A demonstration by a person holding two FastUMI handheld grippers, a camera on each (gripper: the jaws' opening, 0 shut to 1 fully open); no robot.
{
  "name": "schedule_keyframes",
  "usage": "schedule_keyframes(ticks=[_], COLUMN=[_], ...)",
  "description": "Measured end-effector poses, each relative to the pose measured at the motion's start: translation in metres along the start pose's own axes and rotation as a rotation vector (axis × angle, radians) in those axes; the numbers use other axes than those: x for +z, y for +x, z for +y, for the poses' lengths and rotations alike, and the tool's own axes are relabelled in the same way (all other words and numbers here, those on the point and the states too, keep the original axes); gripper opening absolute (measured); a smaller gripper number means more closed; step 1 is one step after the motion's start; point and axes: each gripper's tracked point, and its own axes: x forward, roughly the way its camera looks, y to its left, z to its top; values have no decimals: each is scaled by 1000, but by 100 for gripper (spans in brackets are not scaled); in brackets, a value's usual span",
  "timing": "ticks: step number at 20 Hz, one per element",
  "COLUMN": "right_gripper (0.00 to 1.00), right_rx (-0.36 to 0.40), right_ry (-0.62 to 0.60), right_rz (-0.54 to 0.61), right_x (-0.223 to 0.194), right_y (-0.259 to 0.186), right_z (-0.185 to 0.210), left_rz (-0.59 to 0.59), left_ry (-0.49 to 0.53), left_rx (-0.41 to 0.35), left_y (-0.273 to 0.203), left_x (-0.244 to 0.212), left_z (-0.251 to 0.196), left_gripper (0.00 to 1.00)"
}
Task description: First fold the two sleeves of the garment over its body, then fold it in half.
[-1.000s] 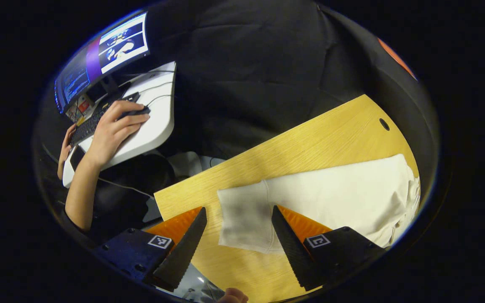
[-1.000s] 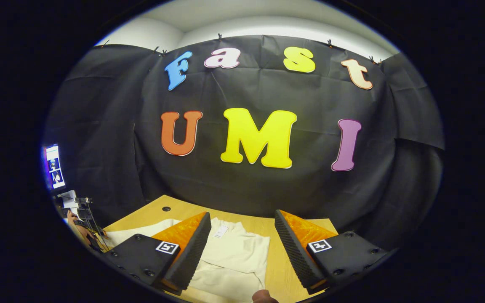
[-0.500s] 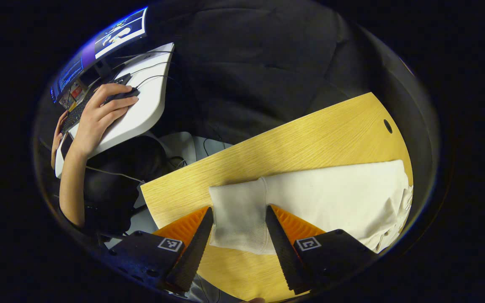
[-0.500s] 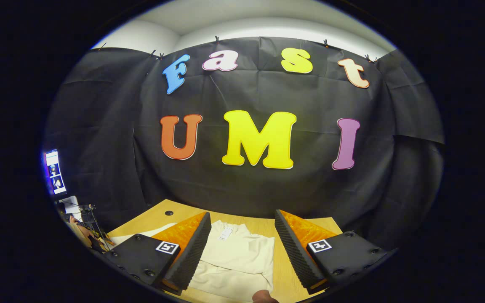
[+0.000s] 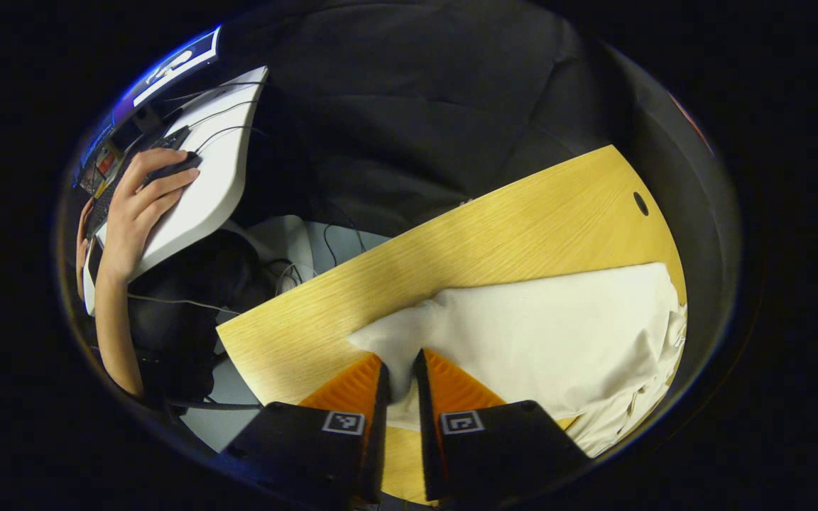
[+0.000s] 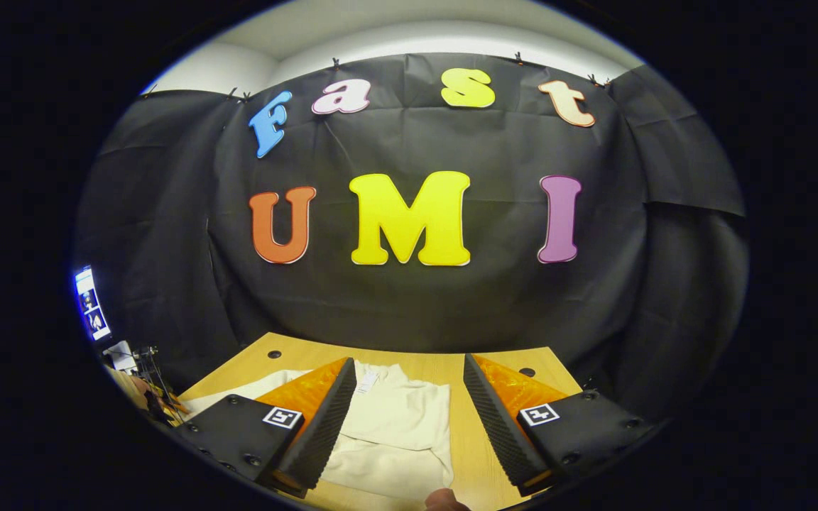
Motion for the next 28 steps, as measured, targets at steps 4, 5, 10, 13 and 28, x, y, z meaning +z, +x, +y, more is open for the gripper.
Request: schedule_keyframes(ticks=[4,5,10,13,28], right_gripper=[95,95,95,95,95], right_rx=[1,0,30,53,22], right_ry=[4,2,21,25,63], right_rz=[-25,-29,-33,-45,-54], right_x=[9,9,10,14,14], right_y=[-3,-4,-3,-3,-18], right_z=[-18,-23,-34,-40,-103], left_rz=[23,27,-51,-114,-269], left_ry=[10,11,81,147,504], left_rx=[-6,-2,-12,-45,-261], left_y=[-2,-5,-42,-74,-162], left_x=[0,-1,17,30,-1], left_z=[-1,-2,-28,-61,-315], left_gripper=[7,6,4,4,4])
